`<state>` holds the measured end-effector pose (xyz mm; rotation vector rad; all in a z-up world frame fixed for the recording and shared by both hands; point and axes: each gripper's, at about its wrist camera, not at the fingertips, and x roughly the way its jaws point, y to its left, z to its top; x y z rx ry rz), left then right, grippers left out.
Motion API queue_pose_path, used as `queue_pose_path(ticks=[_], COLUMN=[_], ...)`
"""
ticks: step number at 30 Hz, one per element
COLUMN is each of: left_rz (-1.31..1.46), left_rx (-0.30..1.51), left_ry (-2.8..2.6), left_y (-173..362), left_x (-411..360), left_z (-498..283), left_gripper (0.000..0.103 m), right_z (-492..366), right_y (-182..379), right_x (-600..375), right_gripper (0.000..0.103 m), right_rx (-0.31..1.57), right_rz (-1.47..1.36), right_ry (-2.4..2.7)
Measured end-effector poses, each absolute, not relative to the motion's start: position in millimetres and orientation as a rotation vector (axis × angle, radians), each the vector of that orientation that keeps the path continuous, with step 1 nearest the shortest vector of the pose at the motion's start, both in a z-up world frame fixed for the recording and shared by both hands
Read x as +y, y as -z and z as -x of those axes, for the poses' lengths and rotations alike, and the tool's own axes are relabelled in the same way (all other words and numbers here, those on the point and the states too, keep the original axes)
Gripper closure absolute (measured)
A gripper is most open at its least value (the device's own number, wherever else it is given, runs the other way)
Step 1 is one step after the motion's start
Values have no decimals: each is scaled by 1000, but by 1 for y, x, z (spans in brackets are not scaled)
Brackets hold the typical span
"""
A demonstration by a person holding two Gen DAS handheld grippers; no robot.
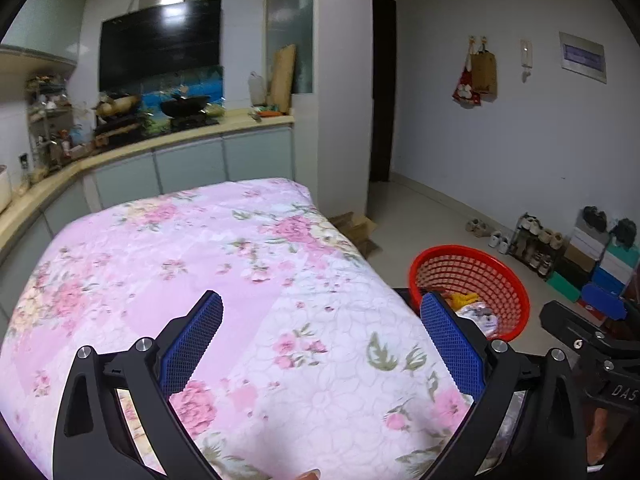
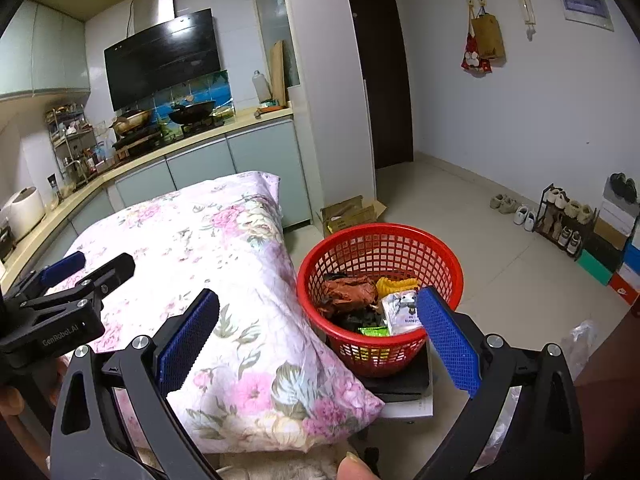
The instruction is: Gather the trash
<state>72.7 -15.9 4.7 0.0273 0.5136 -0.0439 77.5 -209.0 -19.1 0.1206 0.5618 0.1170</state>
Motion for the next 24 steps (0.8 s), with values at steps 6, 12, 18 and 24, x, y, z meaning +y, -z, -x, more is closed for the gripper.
queue_pose_path(ticks=[6,12,18,24], left_rz=[9,8,12,8], left_rx=[482,473,486,493], left_ry=[9,-4,-1,9], left_y=[-13,-15,-12,-8], left_x=[-8,-7,-9,-12], left_z=[-51,-36,-31,-30], left_gripper=[7,7,7,7], right_z=[-64,-60,-59,-62], right_y=[16,16,22,29], right_x=[-202,-199,-201,-204], right_gripper=[7,7,7,7], right_rx=[536,531,554,576], right_rz=[-103,-108,-125,-151], right_ry=[-120,-122,-113,-103])
